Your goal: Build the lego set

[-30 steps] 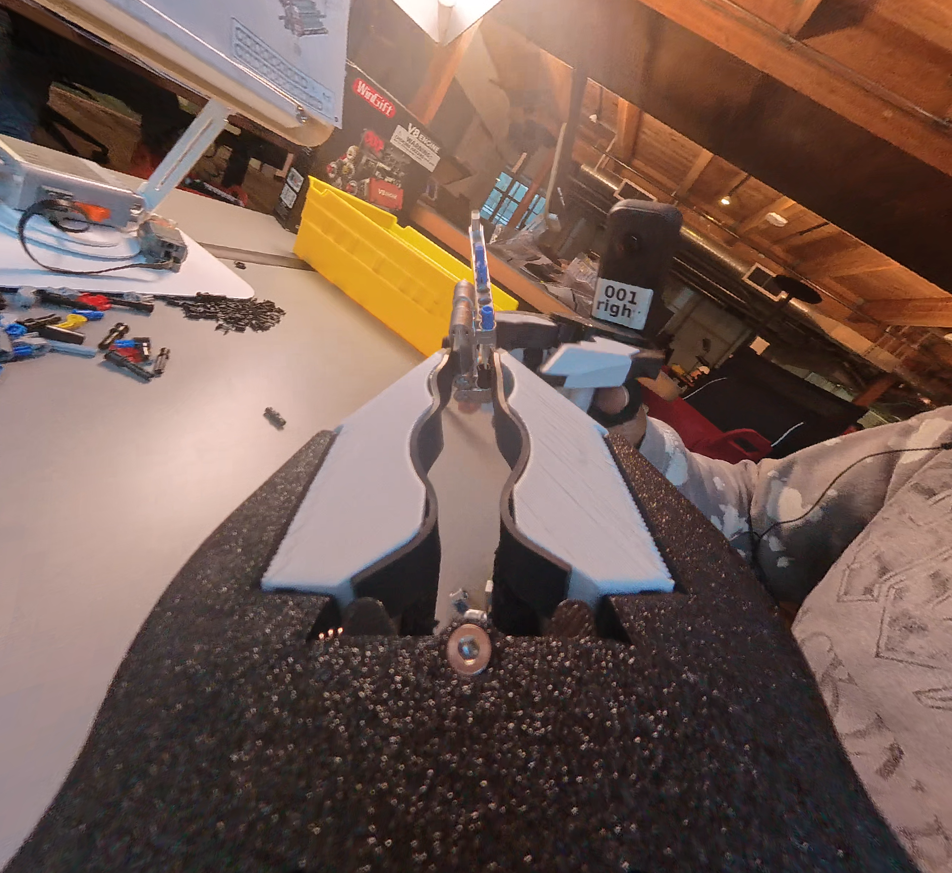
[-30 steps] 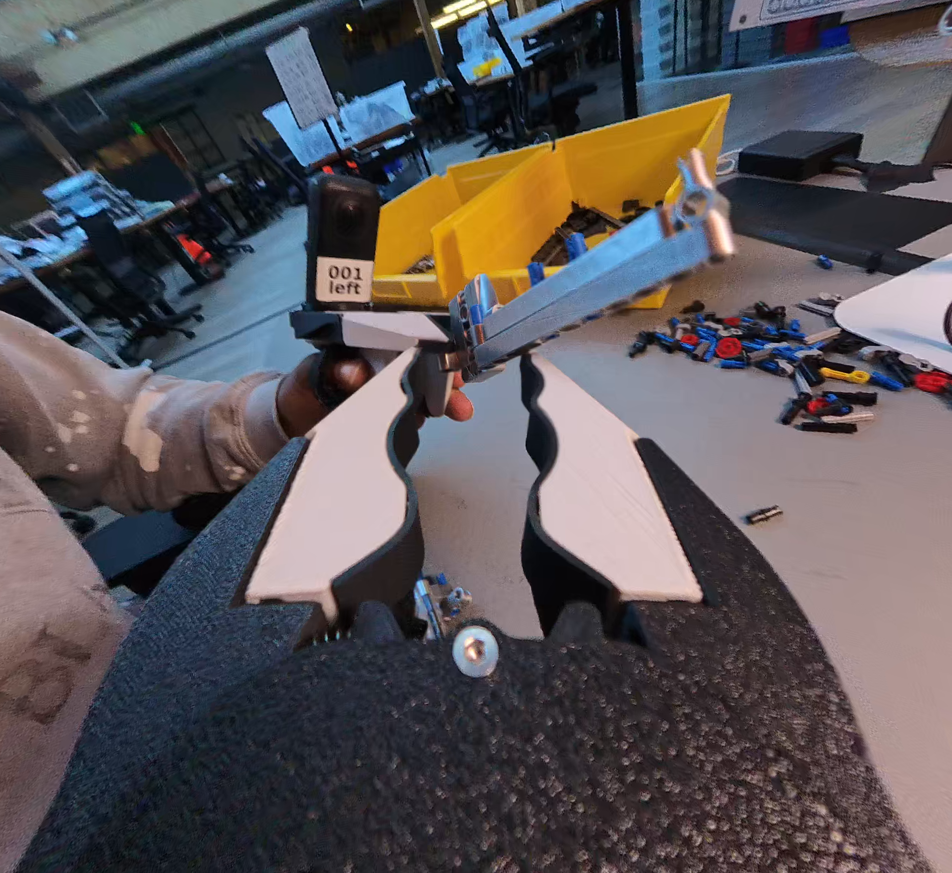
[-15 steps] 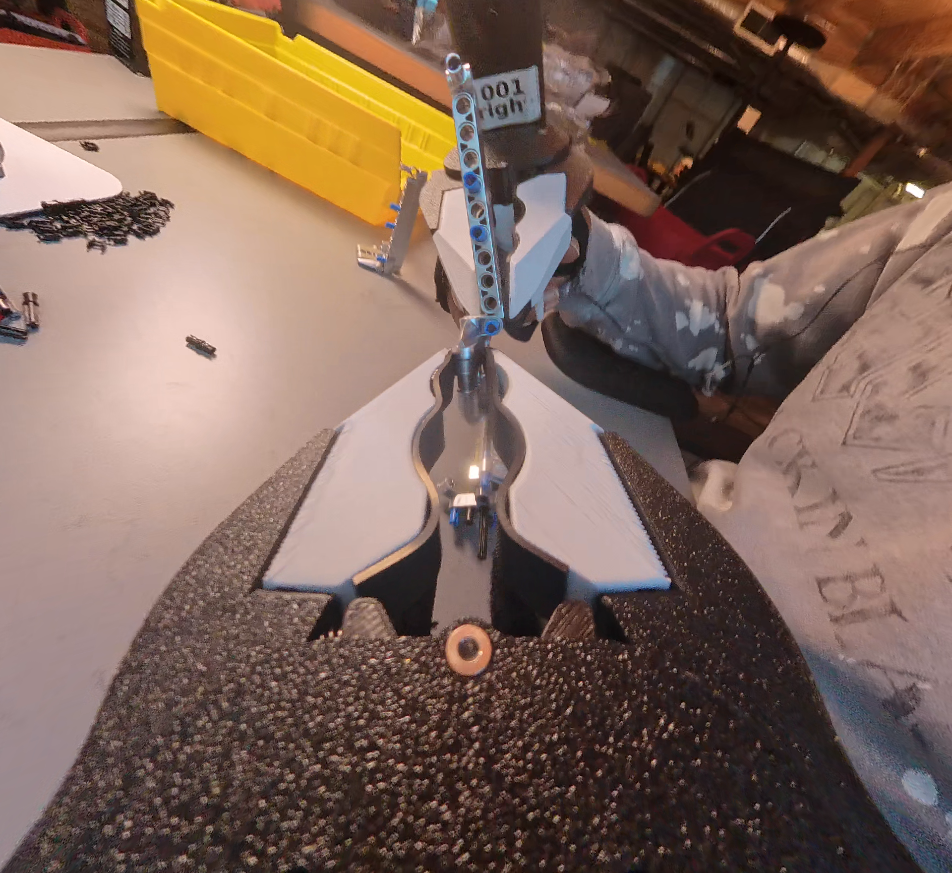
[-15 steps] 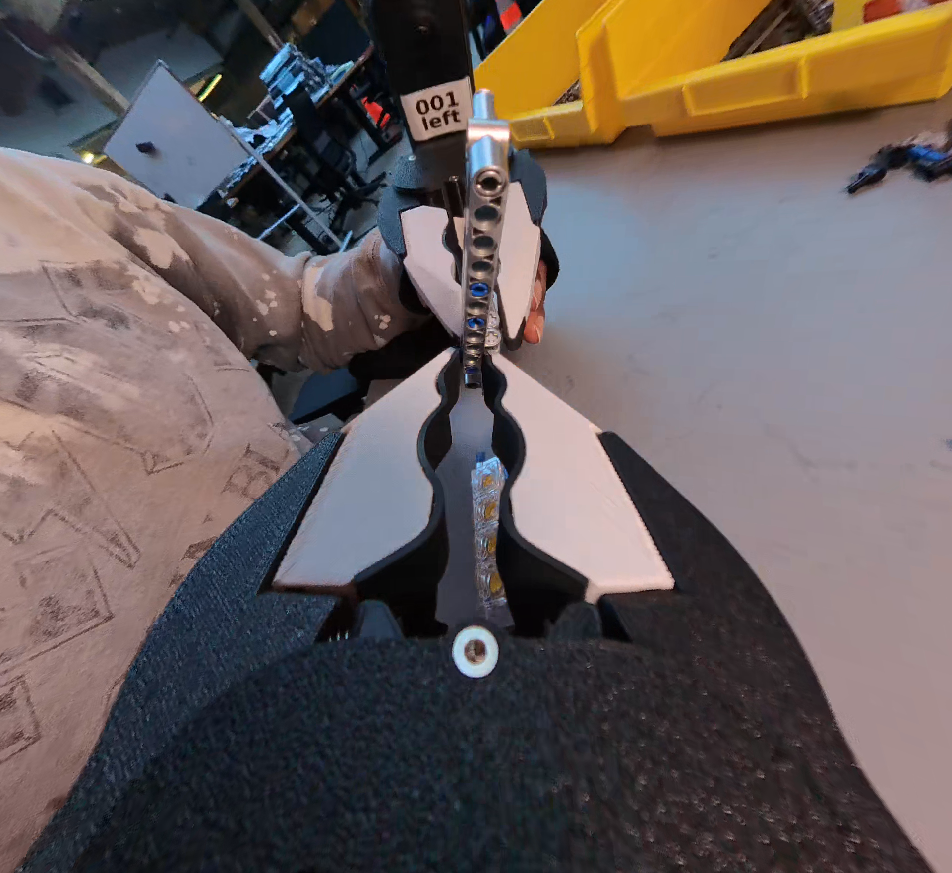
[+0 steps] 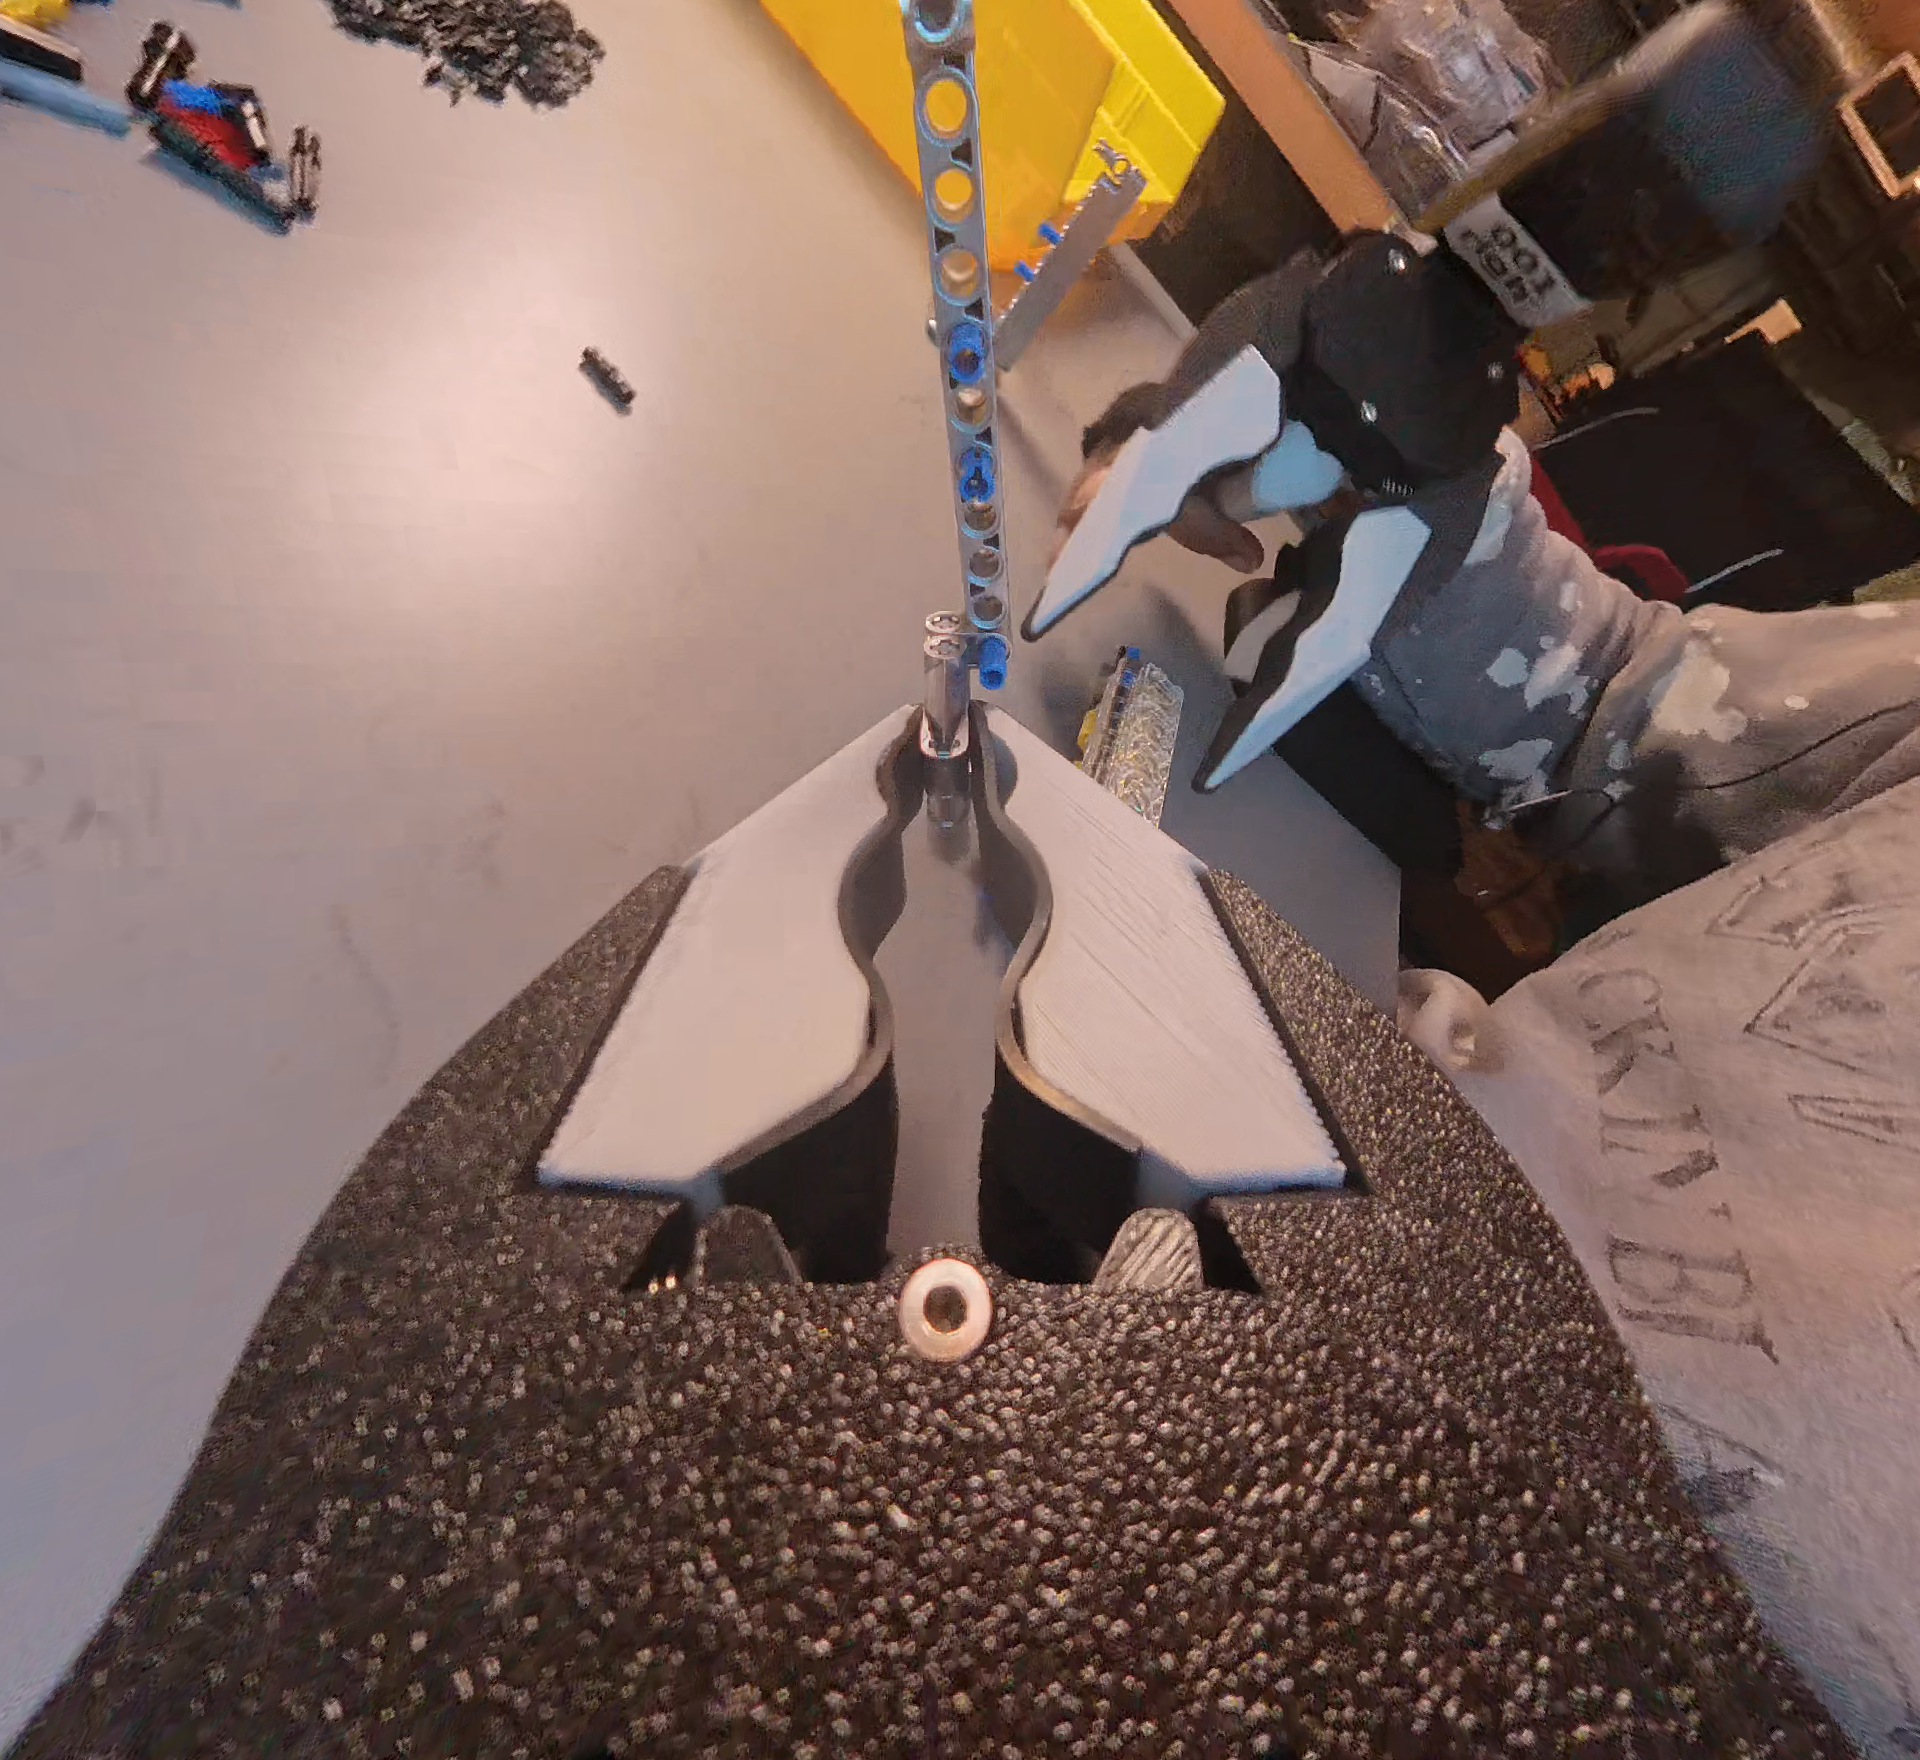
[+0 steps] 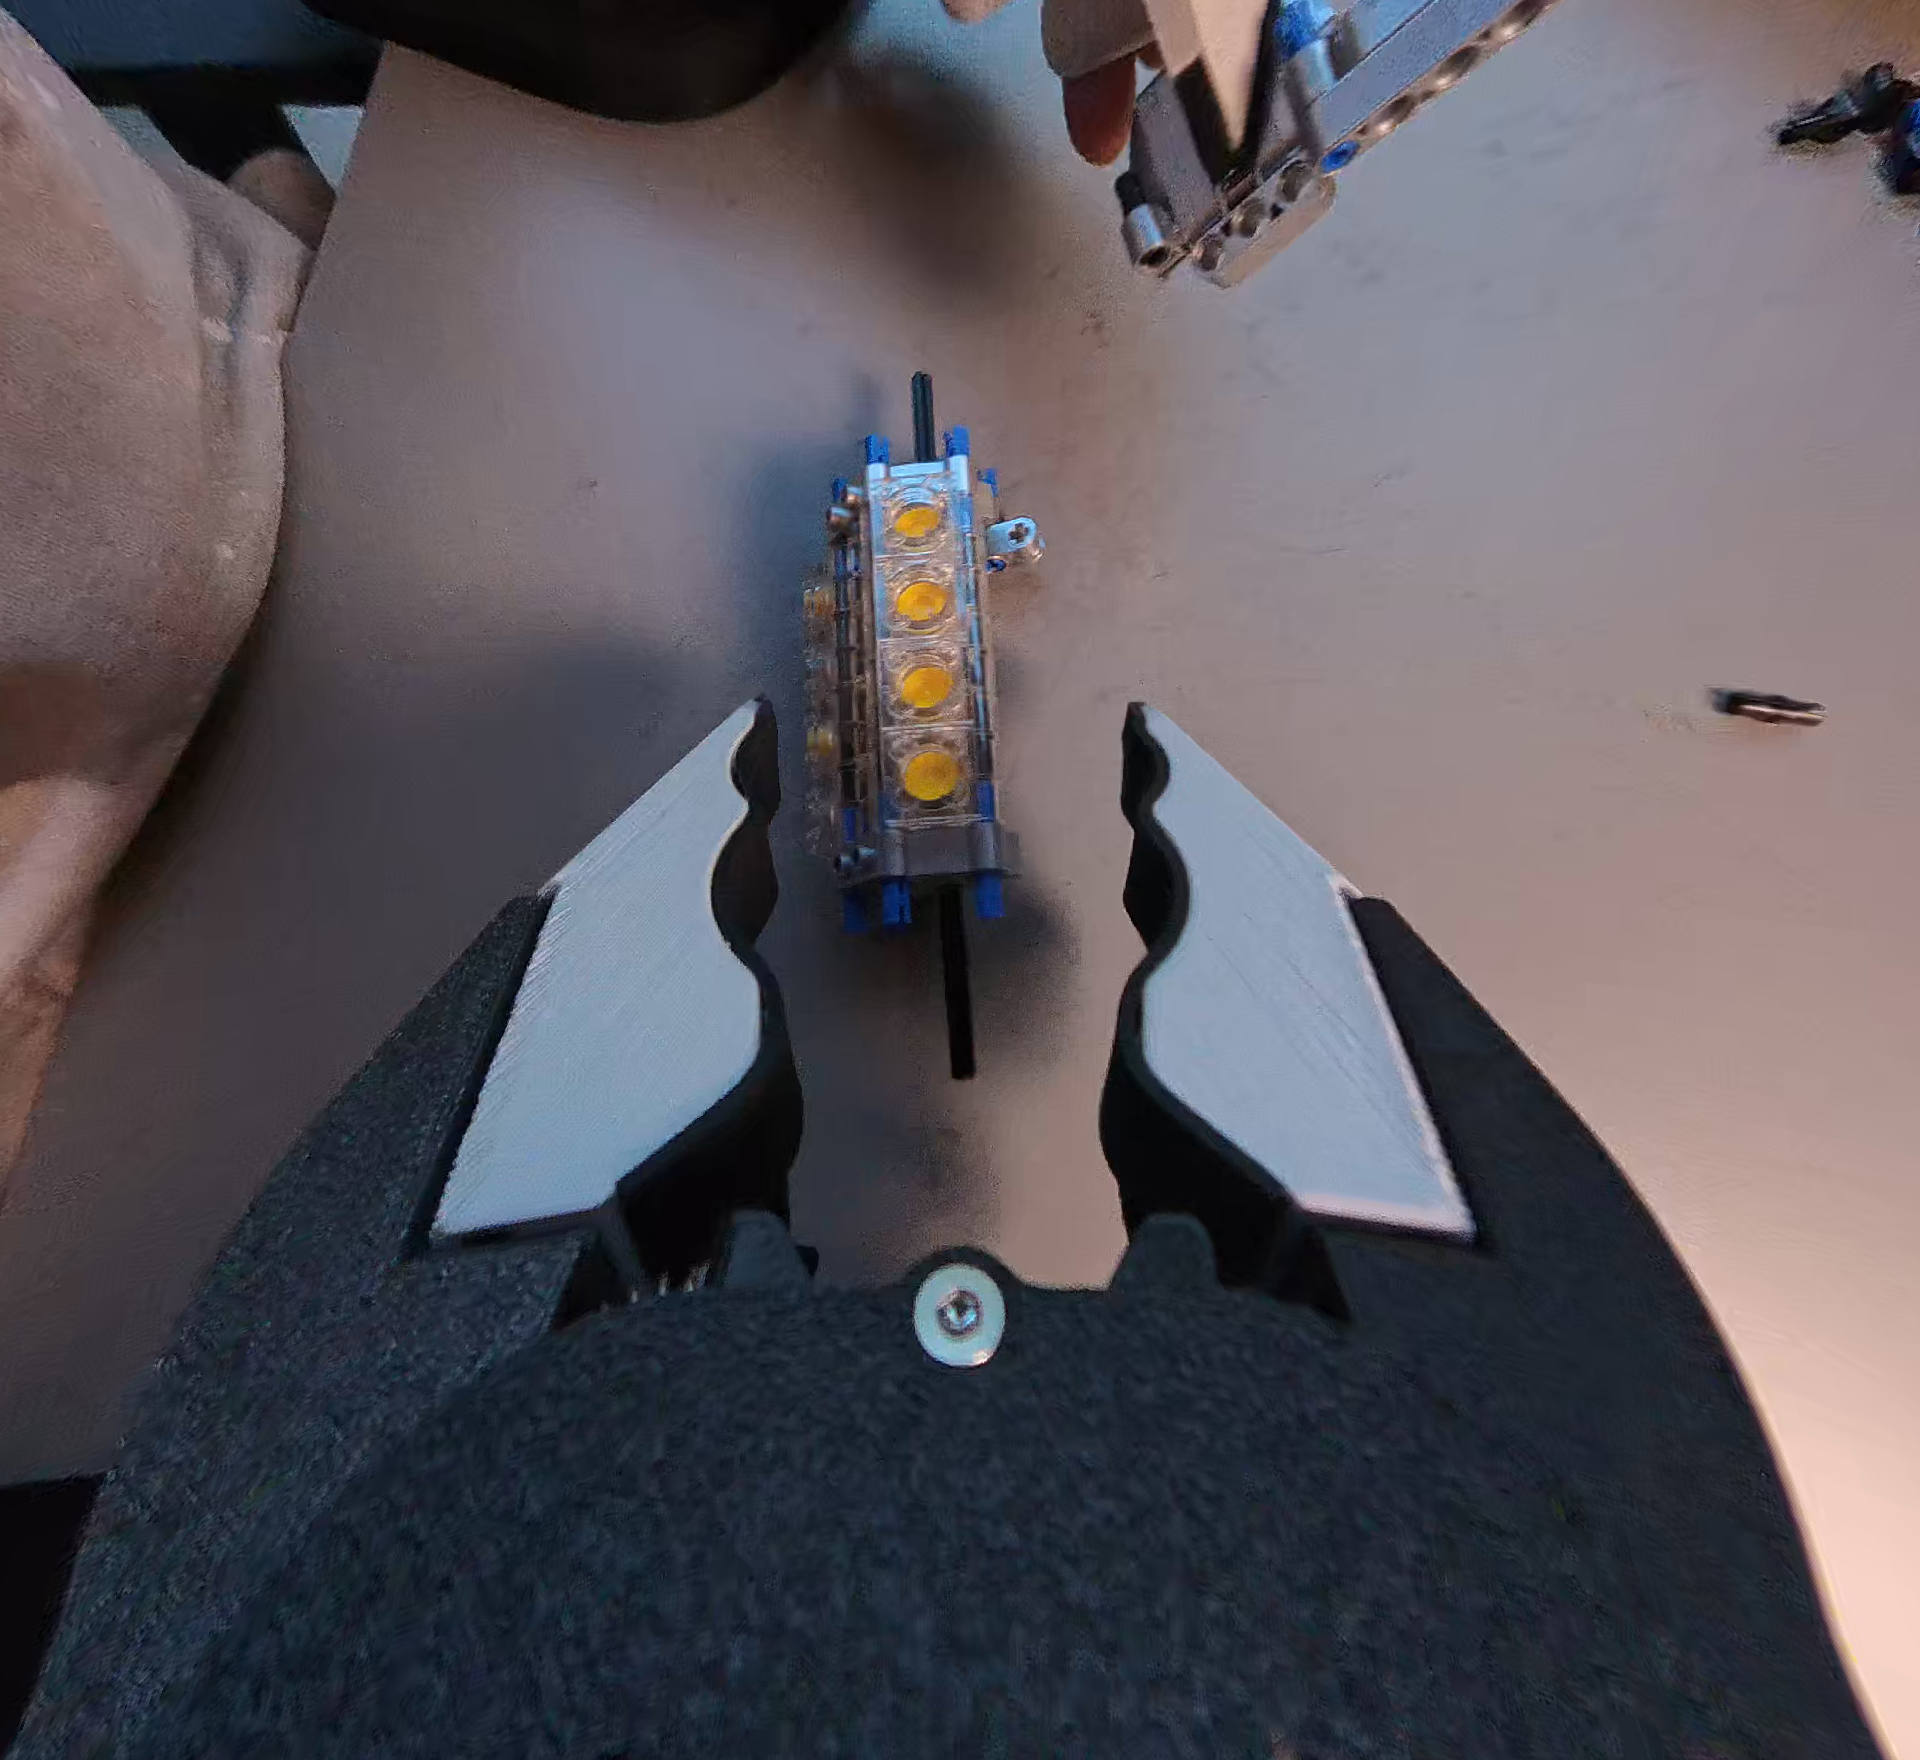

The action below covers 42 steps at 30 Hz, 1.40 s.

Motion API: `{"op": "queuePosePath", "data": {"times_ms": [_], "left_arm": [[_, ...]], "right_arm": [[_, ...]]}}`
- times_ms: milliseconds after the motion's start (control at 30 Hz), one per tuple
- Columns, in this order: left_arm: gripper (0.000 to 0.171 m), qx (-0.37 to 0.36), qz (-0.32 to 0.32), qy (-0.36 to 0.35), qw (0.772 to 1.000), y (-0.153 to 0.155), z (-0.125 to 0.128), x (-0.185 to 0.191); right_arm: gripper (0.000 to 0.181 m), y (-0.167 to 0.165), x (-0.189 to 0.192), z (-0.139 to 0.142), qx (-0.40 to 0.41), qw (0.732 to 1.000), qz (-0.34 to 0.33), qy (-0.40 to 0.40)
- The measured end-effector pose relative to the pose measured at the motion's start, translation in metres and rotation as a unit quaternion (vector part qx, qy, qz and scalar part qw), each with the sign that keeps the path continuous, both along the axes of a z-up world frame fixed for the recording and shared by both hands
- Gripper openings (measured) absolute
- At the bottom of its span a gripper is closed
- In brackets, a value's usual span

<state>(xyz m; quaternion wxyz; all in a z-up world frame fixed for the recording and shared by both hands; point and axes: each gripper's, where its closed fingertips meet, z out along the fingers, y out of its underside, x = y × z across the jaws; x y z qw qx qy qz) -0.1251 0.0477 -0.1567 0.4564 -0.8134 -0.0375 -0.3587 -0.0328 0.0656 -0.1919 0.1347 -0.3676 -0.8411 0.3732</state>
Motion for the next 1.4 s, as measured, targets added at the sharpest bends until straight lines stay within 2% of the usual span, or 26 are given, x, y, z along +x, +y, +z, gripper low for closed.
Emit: {"op": "queuePosePath", "data": {"times_ms": [33,67,133,200,367,567,833,1033,1400], "left_arm": [[0.006,-0.018,0.007,-0.015,1.000,-0.003,-0.003,-0.002],[0.006,-0.038,0.013,-0.030,0.999,-0.006,-0.006,-0.003],[0.006,-0.078,0.020,-0.053,0.995,-0.012,-0.012,-0.004],[0.006,-0.116,0.028,-0.058,0.991,-0.018,-0.021,-0.004],[0.006,-0.180,0.039,-0.064,0.981,-0.028,-0.043,0.001],[0.006,-0.184,0.032,-0.057,0.981,-0.016,-0.043,0.015],[0.006,-0.153,0.019,-0.023,0.988,0.006,-0.036,0.037],[0.006,-0.147,0.014,-0.003,0.989,0.009,-0.034,0.040],[0.006,-0.133,0.010,0.027,0.991,0.009,-0.028,0.039]], "right_arm": [[0.061,-0.005,0.001,-0.006,0.008,1.000,0.002,0.002],[0.046,-0.008,0.000,-0.010,0.022,1.000,-0.002,0.008],[0.030,-0.014,-0.003,-0.008,0.018,0.999,-0.012,0.029],[0.026,-0.015,-0.007,-0.002,0.004,0.999,-0.034,0.036],[0.026,-0.006,-0.006,0.000,0.070,0.994,-0.071,0.053],[0.025,0.006,-0.001,0.005,0.135,0.985,-0.104,0.028],[0.025,0.010,-0.004,0.010,0.210,0.971,-0.112,0.018],[0.025,0.010,-0.010,0.010,0.226,0.966,-0.122,0.038],[0.025,0.009,-0.012,0.011,0.235,0.958,-0.162,0.015]]}}
